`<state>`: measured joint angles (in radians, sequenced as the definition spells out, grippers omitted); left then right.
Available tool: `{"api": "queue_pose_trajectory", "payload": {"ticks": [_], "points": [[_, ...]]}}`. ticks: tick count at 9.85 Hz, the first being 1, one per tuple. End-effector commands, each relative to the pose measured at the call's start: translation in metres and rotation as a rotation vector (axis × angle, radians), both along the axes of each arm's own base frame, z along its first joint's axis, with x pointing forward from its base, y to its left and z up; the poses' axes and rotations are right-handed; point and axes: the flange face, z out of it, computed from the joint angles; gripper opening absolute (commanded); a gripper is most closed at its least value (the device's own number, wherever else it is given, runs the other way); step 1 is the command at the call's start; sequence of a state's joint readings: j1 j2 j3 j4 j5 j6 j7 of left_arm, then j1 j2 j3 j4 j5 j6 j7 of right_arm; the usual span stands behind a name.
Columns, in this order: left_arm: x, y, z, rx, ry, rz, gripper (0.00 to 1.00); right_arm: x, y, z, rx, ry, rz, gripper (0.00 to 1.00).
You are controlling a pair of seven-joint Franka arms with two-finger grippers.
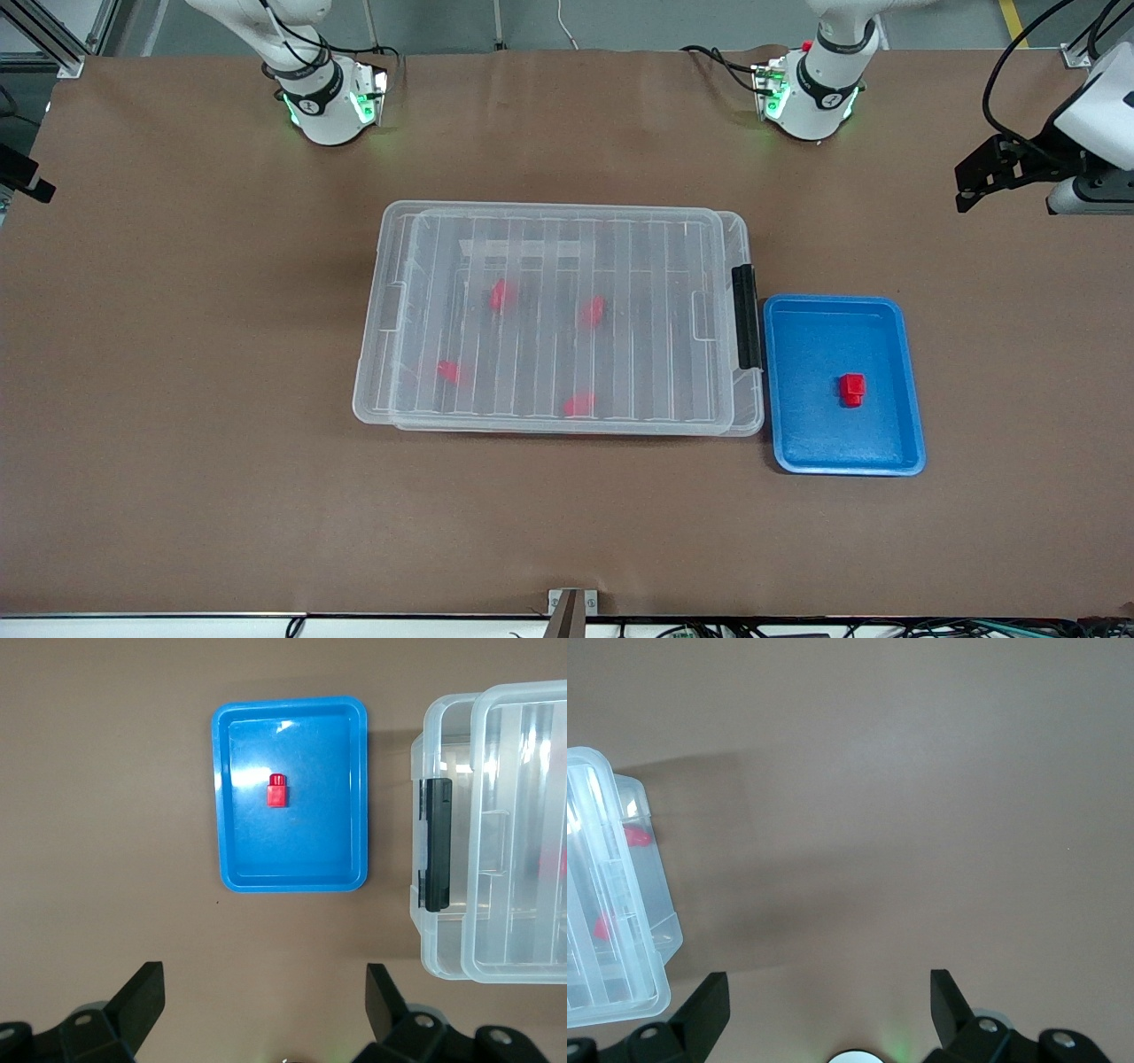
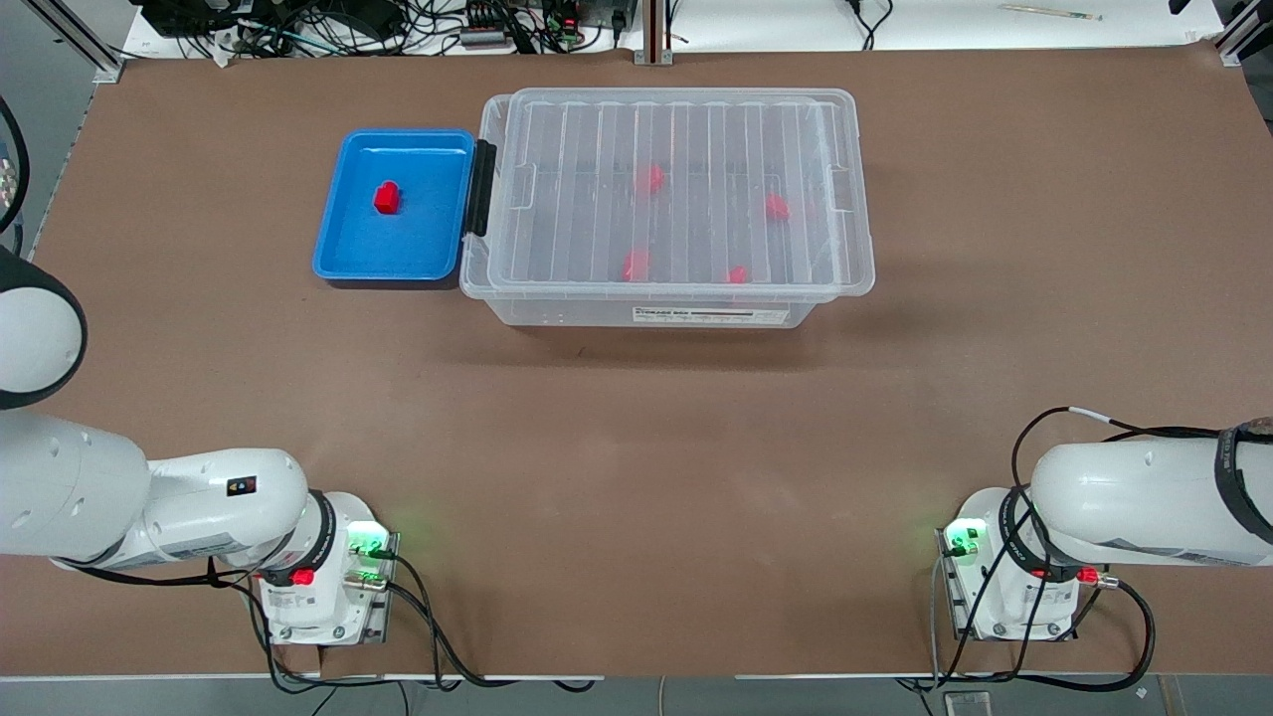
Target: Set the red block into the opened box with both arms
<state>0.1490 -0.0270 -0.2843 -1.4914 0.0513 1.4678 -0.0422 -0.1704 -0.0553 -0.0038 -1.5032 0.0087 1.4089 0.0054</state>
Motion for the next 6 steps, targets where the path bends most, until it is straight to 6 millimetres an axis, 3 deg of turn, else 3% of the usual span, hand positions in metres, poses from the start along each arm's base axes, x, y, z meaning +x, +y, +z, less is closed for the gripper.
{"api": "queue_pose_trajectory", "payload": {"ticks": [1,3,4,5,6], "points": [[0.004,0.002,-0.014,0.015,0.045,0.004,1.0,-0.003,-0.002,0.001,-0.009,0.006,0.007,1.0],[0.017,0.013,-0.022,0.014,0.061,0.015,1.0,-0.001,0.002,0.0,-0.018,0.004,0.031,1.0],[0.028,0.015,-0.041,-0.002,0.083,0.029,1.0,0.007,0.009,-0.013,-0.014,0.031,0.045,1.0],[0.047,0.024,-0.062,-0.008,0.071,0.037,1.0,0.013,0.035,-0.017,-0.01,0.036,0.092,1.0],[0.067,0.039,-0.097,-0.02,0.077,0.057,1.0,0.017,0.065,-0.021,-0.007,0.043,0.138,1.0]]}}
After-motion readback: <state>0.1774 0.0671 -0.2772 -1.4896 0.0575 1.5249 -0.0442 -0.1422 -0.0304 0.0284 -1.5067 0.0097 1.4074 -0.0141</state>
